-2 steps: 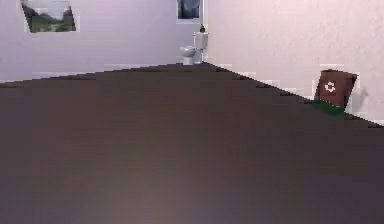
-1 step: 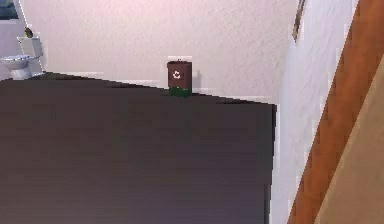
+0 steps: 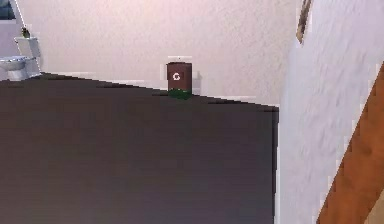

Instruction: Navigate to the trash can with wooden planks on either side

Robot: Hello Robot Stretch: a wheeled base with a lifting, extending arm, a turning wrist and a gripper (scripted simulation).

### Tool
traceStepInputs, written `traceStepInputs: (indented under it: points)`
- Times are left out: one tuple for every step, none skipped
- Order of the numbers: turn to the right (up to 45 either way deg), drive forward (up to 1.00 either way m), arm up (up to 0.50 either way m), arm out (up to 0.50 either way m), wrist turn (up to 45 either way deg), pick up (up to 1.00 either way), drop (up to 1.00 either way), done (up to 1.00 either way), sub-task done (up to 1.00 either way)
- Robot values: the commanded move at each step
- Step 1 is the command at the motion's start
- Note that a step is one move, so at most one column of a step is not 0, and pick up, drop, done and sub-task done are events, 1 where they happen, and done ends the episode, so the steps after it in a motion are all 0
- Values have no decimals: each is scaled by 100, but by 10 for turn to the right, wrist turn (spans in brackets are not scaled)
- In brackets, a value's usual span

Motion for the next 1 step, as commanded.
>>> traceStepInputs:
  points:
    - [-450,0,0,0,0,0,0,0,0]
